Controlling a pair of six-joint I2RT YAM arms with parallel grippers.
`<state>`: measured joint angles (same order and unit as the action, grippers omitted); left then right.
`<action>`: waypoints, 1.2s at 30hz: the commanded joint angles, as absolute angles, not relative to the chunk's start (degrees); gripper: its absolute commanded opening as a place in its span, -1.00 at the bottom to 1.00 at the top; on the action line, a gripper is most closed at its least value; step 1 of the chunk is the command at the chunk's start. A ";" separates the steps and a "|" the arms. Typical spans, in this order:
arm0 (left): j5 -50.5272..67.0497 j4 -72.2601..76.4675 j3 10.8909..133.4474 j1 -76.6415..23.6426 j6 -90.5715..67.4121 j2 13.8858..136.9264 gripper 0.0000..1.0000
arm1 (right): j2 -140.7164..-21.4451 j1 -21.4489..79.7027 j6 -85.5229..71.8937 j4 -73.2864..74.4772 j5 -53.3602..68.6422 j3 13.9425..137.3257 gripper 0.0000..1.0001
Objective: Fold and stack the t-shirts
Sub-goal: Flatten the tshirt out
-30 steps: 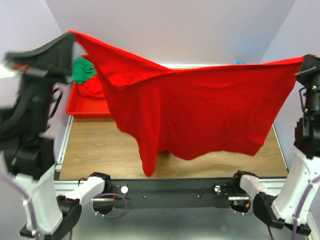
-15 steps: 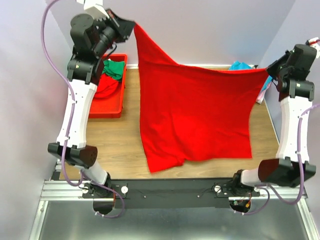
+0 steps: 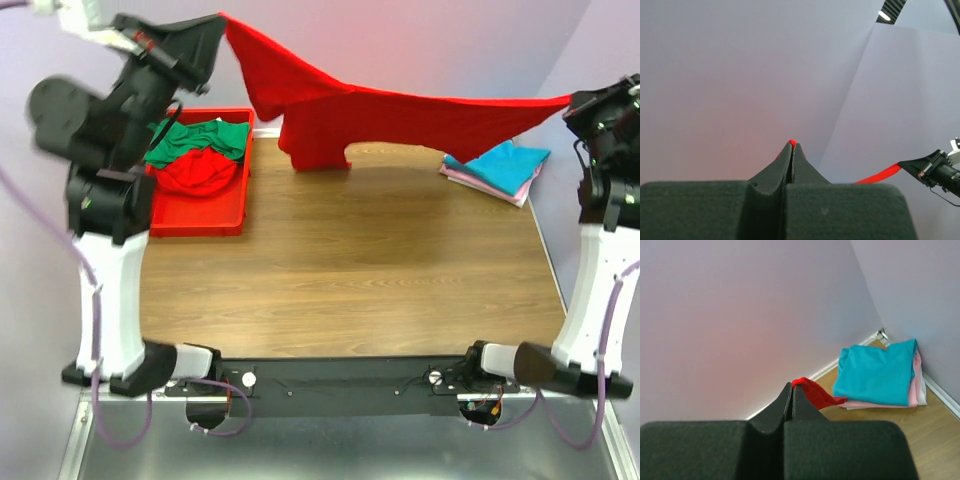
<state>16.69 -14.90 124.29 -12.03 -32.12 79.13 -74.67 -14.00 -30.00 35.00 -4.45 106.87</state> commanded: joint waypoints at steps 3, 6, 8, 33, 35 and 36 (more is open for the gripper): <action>14.24 -10.28 118.13 -12.04 -28.92 66.21 -1.00 | -64.18 -14.41 -28.66 33.92 -7.37 106.17 -0.98; 13.10 -10.46 115.94 -12.04 -28.74 61.37 -1.00 | -60.05 -14.41 -27.69 34.10 -8.52 105.73 -0.97; 12.14 -10.63 115.84 -12.04 -28.65 59.60 -1.00 | -58.19 -14.41 -27.16 34.28 -8.96 105.64 -0.98; 21.79 -0.26 111.35 -12.39 -26.73 85.37 -1.00 | -62.83 -14.41 -27.68 28.25 -18.45 90.29 -0.97; 21.36 -0.26 115.81 -12.83 -24.27 91.90 -1.00 | -66.69 -14.41 -27.95 23.75 -19.59 82.29 -0.97; 21.36 -0.26 118.19 -13.44 -23.65 99.33 -1.00 | -68.71 -14.41 -27.69 19.47 -21.17 79.74 -0.98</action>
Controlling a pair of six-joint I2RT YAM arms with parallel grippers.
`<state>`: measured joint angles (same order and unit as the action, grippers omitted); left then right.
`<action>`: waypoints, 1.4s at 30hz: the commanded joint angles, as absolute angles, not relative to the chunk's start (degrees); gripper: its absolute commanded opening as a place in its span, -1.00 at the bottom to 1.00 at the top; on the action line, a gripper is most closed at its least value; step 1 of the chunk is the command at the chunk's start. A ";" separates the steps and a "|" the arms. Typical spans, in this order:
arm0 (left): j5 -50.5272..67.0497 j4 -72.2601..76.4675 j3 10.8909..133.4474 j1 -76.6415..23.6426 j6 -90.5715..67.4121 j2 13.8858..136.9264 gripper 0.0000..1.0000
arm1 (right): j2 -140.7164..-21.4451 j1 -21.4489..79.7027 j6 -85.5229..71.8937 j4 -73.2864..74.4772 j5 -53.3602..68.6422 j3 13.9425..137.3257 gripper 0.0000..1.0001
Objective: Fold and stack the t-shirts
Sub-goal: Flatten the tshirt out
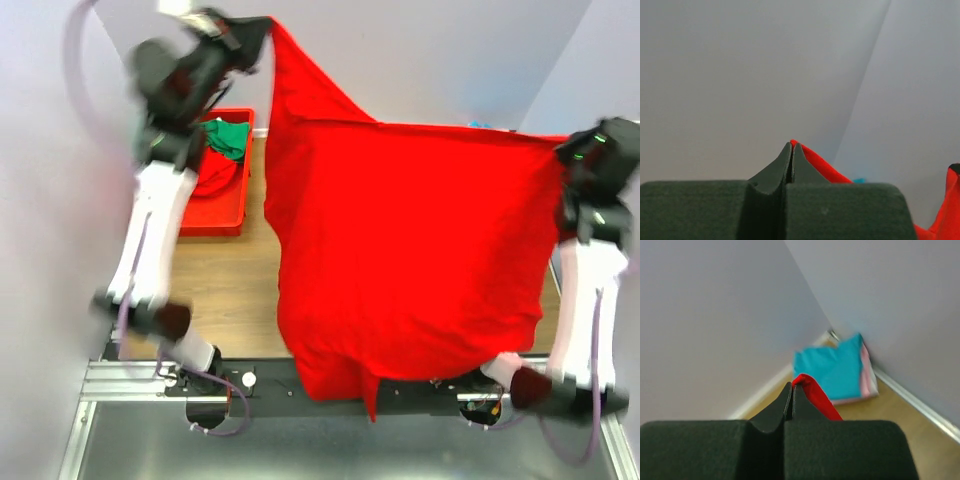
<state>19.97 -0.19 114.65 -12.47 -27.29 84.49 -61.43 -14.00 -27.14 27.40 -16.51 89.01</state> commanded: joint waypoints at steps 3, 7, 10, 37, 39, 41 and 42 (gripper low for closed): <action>20.13 -1.57 130.37 -15.28 -21.71 115.23 -1.00 | -78.29 -14.50 -26.90 15.57 -25.56 76.73 -0.97; 16.61 -3.77 140.09 -16.17 -23.55 129.01 0.79 | -90.06 -14.59 -26.98 13.89 -26.28 77.51 -0.65; 15.91 -3.78 136.34 -17.05 -23.65 130.08 0.97 | -96.14 -14.50 -26.19 14.06 -22.86 78.40 0.52; 16.79 -16.71 68.83 -24.17 -28.83 99.14 0.97 | -83.06 -12.22 -28.39 22.50 1.84 52.30 0.99; 16.70 -16.00 67.07 -24.17 -28.74 99.67 0.97 | -83.23 -12.22 -28.48 22.85 1.93 51.51 0.99; 16.00 -15.56 66.36 -24.17 -28.30 100.63 0.97 | -83.76 -12.22 -28.39 23.20 1.85 50.28 0.99; 15.91 -15.38 66.10 -24.17 -28.13 101.33 0.97 | -84.11 -12.22 -28.56 23.38 1.85 49.93 0.99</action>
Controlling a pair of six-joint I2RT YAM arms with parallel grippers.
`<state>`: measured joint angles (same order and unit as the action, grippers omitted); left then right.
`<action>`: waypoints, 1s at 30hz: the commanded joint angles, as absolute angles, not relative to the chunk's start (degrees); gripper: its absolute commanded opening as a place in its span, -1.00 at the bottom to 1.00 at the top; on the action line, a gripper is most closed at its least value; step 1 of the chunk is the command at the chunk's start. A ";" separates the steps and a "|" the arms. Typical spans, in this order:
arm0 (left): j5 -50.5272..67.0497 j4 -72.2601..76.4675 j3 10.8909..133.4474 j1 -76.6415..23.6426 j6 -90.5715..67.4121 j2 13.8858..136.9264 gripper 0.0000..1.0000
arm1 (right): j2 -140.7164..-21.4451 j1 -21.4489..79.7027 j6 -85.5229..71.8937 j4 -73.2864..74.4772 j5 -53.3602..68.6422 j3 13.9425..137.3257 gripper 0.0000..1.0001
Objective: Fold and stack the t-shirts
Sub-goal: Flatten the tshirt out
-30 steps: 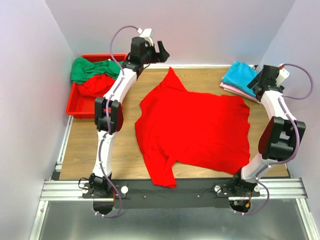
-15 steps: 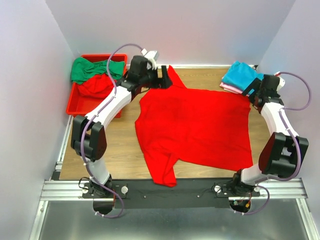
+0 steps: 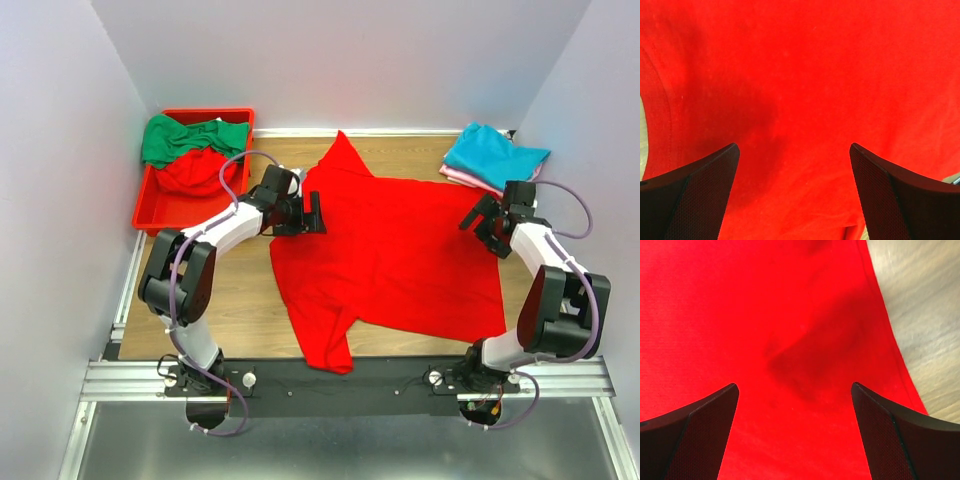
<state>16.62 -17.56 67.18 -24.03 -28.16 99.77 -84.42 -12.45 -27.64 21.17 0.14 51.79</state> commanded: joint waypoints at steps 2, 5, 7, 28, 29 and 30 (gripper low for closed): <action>15.64 -15.29 66.09 -24.17 -27.78 102.21 0.97 | -85.34 -12.22 -28.65 23.73 1.58 49.13 0.99; 14.94 -15.38 66.36 -24.17 -27.25 104.41 0.97 | -86.92 -12.30 -29.00 24.08 1.41 48.61 0.99; 13.98 -15.56 66.53 -24.17 -26.90 105.99 0.97 | -88.32 -12.30 -29.44 24.17 1.23 48.34 0.99; 8.26 -23.46 87.17 -21.71 -22.06 122.95 0.97 | -104.41 -12.22 -32.78 25.05 -1.14 59.13 0.99; 8.09 -24.60 90.06 -21.36 -21.89 124.61 0.97 | -105.55 -12.30 -32.87 25.22 -1.06 59.93 0.99; 8.00 -25.22 91.65 -21.01 -21.62 125.50 0.97 | -106.25 -12.30 -32.87 25.40 -1.05 60.90 0.99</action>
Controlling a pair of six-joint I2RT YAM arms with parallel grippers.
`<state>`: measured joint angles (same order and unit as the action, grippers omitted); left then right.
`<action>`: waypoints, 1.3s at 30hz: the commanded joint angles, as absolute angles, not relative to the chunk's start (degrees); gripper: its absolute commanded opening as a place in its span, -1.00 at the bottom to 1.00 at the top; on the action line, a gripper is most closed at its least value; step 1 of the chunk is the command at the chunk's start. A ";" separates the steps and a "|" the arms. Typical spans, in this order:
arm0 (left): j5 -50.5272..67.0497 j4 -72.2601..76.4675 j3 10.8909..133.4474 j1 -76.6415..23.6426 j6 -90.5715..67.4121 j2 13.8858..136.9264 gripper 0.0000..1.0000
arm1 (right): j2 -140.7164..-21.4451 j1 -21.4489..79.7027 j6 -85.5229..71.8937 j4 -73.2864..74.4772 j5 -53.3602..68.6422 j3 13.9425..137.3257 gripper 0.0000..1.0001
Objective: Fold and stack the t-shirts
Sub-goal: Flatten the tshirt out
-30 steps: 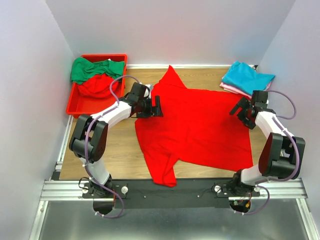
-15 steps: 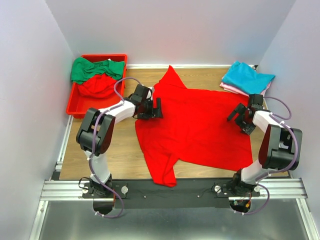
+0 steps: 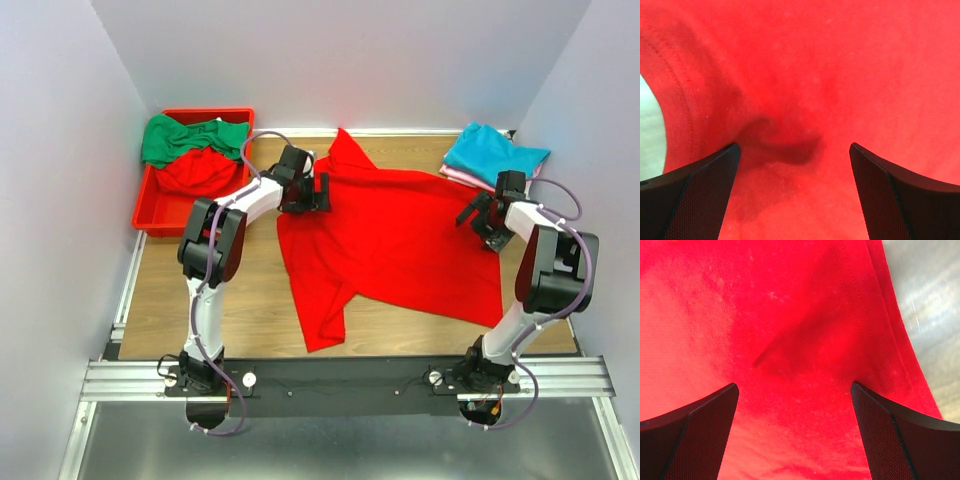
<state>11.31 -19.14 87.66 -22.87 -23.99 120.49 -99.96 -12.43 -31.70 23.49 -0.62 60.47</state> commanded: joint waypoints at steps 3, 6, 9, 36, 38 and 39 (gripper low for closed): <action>7.74 -27.41 98.42 -20.04 -20.57 128.93 0.97 | -108.72 -12.22 -33.05 26.28 -0.79 64.33 0.99; 7.29 -29.97 106.07 -19.95 -18.81 132.44 0.97 | -110.30 -12.30 -33.13 27.33 -0.62 67.14 0.99; 7.47 -30.59 111.52 -19.86 -17.76 134.64 0.97 | -111.00 -12.22 -33.05 28.21 -0.26 69.25 0.99; -5.63 -30.76 57.51 -33.73 -32.51 84.58 0.90 | -89.30 -11.78 -28.39 32.87 7.64 64.17 0.99; -5.54 -31.29 55.12 -35.85 -36.01 82.36 0.83 | -87.46 -11.78 -28.30 33.13 7.73 62.41 0.99; -5.36 -31.81 52.85 -36.90 -36.91 80.87 0.81 | -87.02 -11.78 -28.30 33.22 7.82 61.88 0.99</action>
